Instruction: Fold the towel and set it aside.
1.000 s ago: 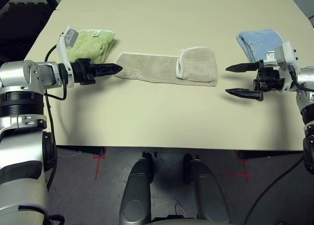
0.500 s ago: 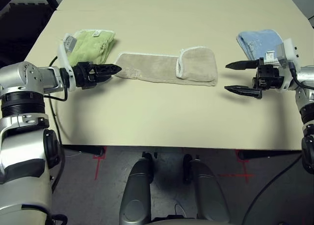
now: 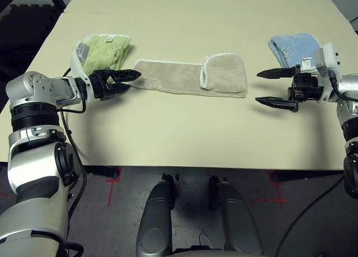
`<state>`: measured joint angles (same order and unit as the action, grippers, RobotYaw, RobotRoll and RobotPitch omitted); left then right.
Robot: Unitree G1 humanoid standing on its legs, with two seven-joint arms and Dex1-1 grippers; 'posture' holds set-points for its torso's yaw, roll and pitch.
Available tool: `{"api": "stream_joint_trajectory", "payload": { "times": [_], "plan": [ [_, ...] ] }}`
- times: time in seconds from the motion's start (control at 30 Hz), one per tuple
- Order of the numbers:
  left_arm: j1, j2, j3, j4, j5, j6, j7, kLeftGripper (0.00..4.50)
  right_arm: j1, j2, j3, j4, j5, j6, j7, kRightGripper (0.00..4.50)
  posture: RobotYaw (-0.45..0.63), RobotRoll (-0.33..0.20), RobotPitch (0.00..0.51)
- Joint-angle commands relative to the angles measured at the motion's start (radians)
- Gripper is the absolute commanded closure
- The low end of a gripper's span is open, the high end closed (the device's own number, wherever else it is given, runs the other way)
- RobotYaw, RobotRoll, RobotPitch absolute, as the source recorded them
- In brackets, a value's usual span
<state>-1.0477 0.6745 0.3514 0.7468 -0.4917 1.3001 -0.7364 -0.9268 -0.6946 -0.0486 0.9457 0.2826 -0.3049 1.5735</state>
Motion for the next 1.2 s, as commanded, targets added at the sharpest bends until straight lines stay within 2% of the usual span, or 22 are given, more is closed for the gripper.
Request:
{"api": "stream_joint_trajectory", "payload": {
  "times": [0.03, 0.3, 0.37, 0.4, 0.73, 0.97, 1.2],
  "plan": [
    [-0.002, -0.012, 0.021, 0.037, -0.002, -0.020, 0.042, 0.00, -0.001, -0.005, -0.009, -0.007, -0.011, 0.001, -0.001, 0.03, 0.01, 0.000, 0.278],
    [-0.025, -0.036, 0.080, 0.090, -0.002, -0.083, 0.137, 0.00, 0.000, -0.001, -0.008, -0.015, -0.015, 0.005, 0.004, 0.03, 0.01, 0.000, 0.277],
    [-0.025, -0.039, 0.084, 0.090, -0.004, -0.090, 0.149, 0.38, -0.001, -0.001, -0.008, -0.014, -0.016, 0.004, 0.003, 0.00, 0.01, 0.000, 0.276],
    [-0.025, -0.040, 0.086, 0.091, -0.006, -0.091, 0.154, 0.59, -0.002, 0.000, -0.008, -0.014, -0.016, 0.005, 0.003, 0.00, 0.01, 0.000, 0.277],
    [-0.021, -0.040, 0.098, 0.089, -0.021, -0.077, 0.176, 4.47, -0.009, -0.002, -0.009, -0.009, -0.022, 0.001, -0.001, 0.00, 0.01, 0.000, 0.281],
    [-0.009, -0.002, 0.086, 0.056, -0.025, -0.043, 0.159, 4.47, -0.014, 0.000, -0.012, 0.000, -0.026, -0.001, -0.011, 0.00, 0.02, 0.000, 0.282],
    [0.014, 0.106, -0.021, -0.003, -0.010, -0.020, 0.055, 4.47, -0.021, 0.008, -0.010, 0.007, -0.028, -0.004, -0.017, 0.00, 0.03, 0.000, 0.282]
  ]
}}
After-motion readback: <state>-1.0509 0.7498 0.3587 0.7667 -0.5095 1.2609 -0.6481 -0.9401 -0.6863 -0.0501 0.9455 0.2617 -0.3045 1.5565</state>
